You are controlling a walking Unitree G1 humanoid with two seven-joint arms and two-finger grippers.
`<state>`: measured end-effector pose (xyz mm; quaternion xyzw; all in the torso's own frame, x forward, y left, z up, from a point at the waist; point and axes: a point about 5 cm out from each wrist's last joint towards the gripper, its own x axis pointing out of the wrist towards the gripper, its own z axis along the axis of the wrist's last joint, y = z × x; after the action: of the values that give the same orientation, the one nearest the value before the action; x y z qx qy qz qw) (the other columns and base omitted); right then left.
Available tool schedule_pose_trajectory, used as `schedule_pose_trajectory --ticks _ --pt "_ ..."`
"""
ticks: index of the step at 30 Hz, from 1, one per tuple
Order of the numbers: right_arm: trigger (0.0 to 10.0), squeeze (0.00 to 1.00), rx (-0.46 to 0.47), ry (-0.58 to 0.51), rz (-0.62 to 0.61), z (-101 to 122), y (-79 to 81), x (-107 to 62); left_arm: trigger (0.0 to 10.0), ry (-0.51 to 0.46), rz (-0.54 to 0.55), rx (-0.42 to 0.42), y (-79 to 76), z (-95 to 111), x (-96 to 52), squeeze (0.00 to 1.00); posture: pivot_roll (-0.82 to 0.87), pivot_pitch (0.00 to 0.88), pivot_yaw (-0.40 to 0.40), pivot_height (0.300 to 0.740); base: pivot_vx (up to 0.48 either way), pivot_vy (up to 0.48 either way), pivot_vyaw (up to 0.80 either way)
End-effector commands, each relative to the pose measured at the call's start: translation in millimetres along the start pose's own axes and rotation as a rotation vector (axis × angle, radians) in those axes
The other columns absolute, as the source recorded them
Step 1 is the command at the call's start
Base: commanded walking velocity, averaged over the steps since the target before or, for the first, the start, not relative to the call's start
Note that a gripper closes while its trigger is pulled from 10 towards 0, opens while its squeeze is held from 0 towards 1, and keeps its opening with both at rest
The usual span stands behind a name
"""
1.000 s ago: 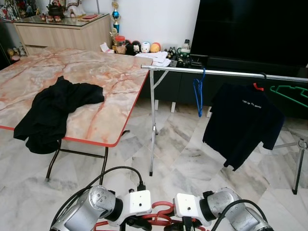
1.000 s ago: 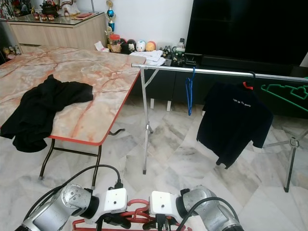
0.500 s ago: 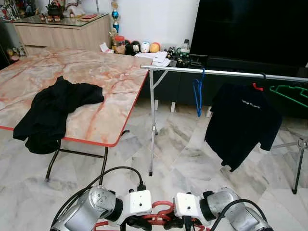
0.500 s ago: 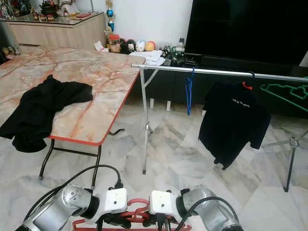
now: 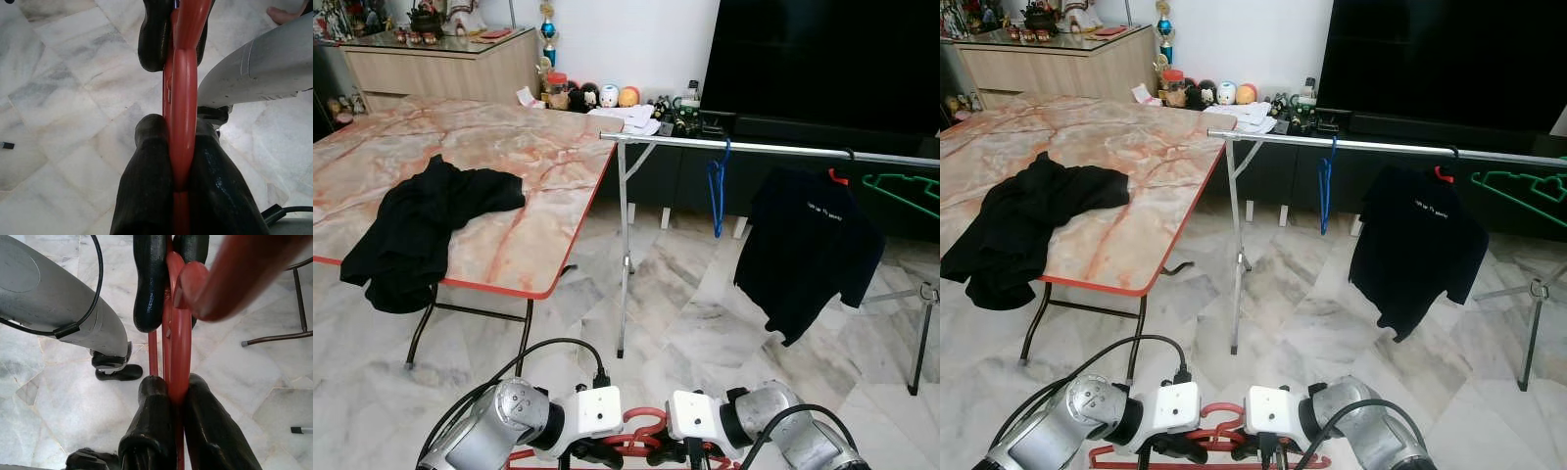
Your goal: Hang hanger
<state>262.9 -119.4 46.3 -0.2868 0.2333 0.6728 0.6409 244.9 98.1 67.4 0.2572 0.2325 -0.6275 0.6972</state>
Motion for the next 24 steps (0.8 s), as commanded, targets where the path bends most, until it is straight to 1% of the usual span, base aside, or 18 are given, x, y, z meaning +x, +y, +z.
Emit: schedule_pose_trajectory --ticks 1,2,4,5,10,12,16,18,20,24 --pt "0.0 0.0 -0.034 0.035 0.123 1 17.8 20.3 10.0 -0.186 0.054 0.094 13.0 40 -3.9 0.35 0.1 0.0 -0.029 0.74 0.0 0.0 0.0" --pt "0.0 0.0 -0.033 0.035 0.123 1 18.0 20.3 10.0 -0.185 0.053 0.09 12.9 39 -4.1 0.86 0.1 0.0 -0.028 0.74 0.0 0.0 0.0" --pt "0.0 0.0 -0.033 0.035 0.123 1 18.1 20.2 10.0 -0.184 0.052 0.088 12.8 39 -4.2 0.86 0.1 0.0 -0.029 0.74 0.0 0.0 0.0" --pt "0.0 0.0 -0.031 0.038 0.122 0 18.6 18.8 10.0 -0.192 0.042 0.083 11.6 39 -4.3 1.0 0.09 0.0 -0.028 0.74 0.0 0.0 0.0" --pt "0.0 0.0 -0.003 0.041 0.097 -4 17.8 11.3 10.0 -0.215 0.009 0.08 7.4 41 -7.1 1.0 0.1 0.0 -0.031 0.74 0.0 0.0 0.0" --pt "0.0 0.0 0.015 0.052 0.082 -9 17.4 5.2 10.0 -0.242 -0.031 0.082 2.6 45 -11.9 1.0 0.09 0.0 -0.03 0.74 0.0 0.0 0.0" --pt "0.0 0.0 0.034 0.059 0.065 -13 16.9 0.0 10.0 -0.228 -0.066 0.087 -0.6 44 -15.3 1.0 0.09 0.0 -0.031 0.74 0.0 0.0 0.0" --pt "0.0 0.0 0.058 0.073 0.036 -18 14.8 -8.3 10.0 -0.172 -0.092 0.093 -2.6 35 -21.2 1.0 0.09 0.0 -0.03 0.74 0.0 0.0 0.0" --pt "0.0 0.0 0.07 0.083 0.018 -21 13.7 -12.6 10.0 -0.144 -0.101 0.091 -3.4 29 -24.1 1.0 0.09 0.0 -0.029 0.74 0.0 0.0 0.0" --pt "0.0 0.0 0.122 0.112 -0.05 -35 9.9 -29.3 10.0 -0.026 -0.109 0.067 -6.5 6 -34.6 1.0 0.08 0.0 -0.023 0.74 0.0 0.0 0.0"
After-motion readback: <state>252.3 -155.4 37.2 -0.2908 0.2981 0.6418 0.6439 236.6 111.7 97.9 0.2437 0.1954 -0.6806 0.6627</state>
